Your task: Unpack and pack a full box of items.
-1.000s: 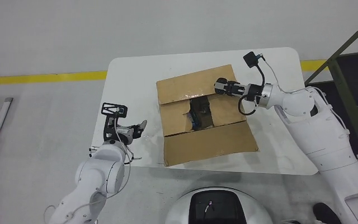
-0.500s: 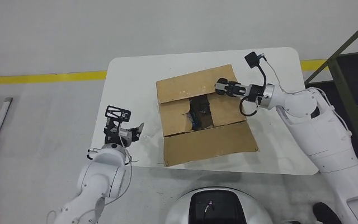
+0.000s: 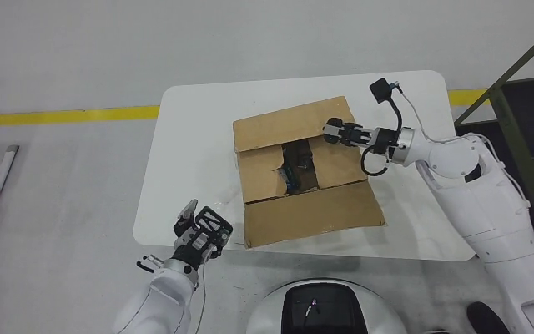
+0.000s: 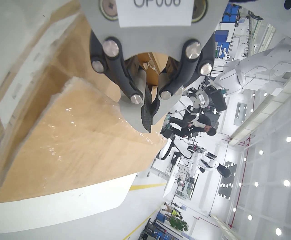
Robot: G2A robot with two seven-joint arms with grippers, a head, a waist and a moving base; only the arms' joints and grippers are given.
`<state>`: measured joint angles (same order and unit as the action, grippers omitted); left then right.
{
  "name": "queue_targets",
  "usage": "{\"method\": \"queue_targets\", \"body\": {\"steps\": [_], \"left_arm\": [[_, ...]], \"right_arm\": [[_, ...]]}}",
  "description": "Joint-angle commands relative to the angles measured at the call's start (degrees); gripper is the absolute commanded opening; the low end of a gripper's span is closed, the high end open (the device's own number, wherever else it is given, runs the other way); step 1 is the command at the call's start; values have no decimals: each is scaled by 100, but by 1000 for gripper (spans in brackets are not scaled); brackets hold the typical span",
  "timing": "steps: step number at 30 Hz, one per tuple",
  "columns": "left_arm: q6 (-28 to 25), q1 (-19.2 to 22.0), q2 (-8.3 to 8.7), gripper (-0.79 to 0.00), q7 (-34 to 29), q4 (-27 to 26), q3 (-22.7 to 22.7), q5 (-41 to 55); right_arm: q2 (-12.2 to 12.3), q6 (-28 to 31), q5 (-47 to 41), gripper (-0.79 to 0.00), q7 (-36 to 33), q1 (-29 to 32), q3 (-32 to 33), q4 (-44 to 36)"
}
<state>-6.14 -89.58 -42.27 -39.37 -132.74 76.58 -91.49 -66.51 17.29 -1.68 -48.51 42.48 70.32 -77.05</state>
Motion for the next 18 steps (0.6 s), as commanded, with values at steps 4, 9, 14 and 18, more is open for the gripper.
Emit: {"method": "queue_targets", "body": {"steps": [4, 9, 14, 18], "left_arm": [[34, -64, -60, 0, 257, 60, -177, -265], [49, 118, -150, 0, 497, 104, -410, -209], [-101, 306, -230, 0, 608, 164, -621, -195], [-111, 454, -289, 0, 589, 198, -626, -36]], "right_arm": [[0, -33, -15, -785, 24, 0, -35, -42], [4, -31, -16, -785, 45, -8, -54, -36], [9, 0, -34, -785, 99, -19, -51, -84], [57, -15, 70, -785, 439, -10, 249, -438]]}}
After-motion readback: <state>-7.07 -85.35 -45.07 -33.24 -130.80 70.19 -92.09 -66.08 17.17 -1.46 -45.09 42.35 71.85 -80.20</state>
